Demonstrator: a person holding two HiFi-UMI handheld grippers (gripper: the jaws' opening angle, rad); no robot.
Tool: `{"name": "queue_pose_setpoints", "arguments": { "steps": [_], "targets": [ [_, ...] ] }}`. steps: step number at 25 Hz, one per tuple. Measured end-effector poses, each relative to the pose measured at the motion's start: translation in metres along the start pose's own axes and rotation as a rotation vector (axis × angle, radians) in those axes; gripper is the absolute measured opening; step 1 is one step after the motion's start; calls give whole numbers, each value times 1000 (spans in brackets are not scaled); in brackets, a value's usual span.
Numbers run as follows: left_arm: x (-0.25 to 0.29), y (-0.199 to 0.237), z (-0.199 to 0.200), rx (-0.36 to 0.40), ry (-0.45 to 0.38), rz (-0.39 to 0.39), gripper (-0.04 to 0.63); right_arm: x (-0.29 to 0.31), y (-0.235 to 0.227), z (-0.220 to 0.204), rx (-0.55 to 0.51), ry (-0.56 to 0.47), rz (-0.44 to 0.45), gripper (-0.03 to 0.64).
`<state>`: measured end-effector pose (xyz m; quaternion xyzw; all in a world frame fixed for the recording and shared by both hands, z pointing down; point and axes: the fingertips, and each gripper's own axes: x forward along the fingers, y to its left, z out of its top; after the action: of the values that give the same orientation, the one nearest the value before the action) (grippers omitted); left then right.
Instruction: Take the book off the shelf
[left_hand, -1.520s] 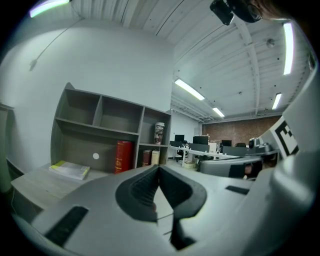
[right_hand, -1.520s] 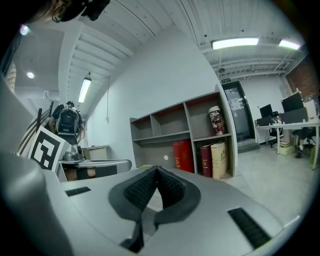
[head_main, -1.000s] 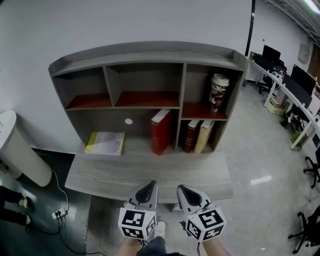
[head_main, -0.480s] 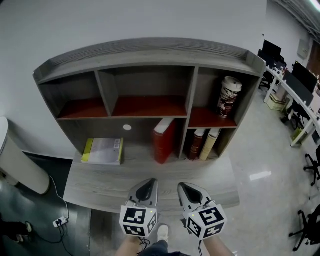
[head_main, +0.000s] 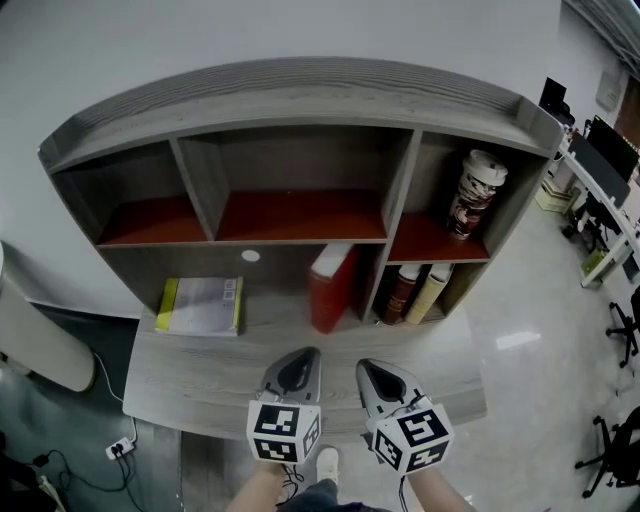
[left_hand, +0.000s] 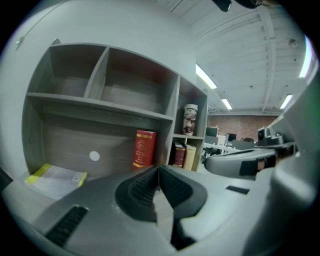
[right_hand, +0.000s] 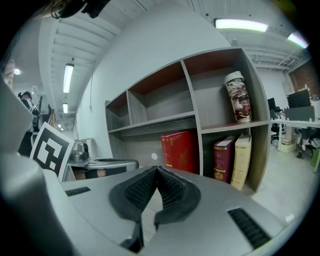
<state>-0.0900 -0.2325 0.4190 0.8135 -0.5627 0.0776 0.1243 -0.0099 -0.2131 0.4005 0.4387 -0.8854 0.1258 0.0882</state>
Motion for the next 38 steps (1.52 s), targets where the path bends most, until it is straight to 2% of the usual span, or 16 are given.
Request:
{"name": "queue_pose_setpoints", "arguments": {
  "steps": [13,21,28,38],
  "targets": [
    [65,30,-9,-2,81,-26,15,47,-27,-5,21,50,-18,8],
    [93,41,-17,-21,120,-35,147,66,-38,-11,35,75,-18,8],
    [112,44,-30,9,188,-42,265,74,-43,-16,45,96,-21,8],
    [141,50,-49,30,256,-51,307,83,-55,-27,53,131,-27,8]
  ]
}}
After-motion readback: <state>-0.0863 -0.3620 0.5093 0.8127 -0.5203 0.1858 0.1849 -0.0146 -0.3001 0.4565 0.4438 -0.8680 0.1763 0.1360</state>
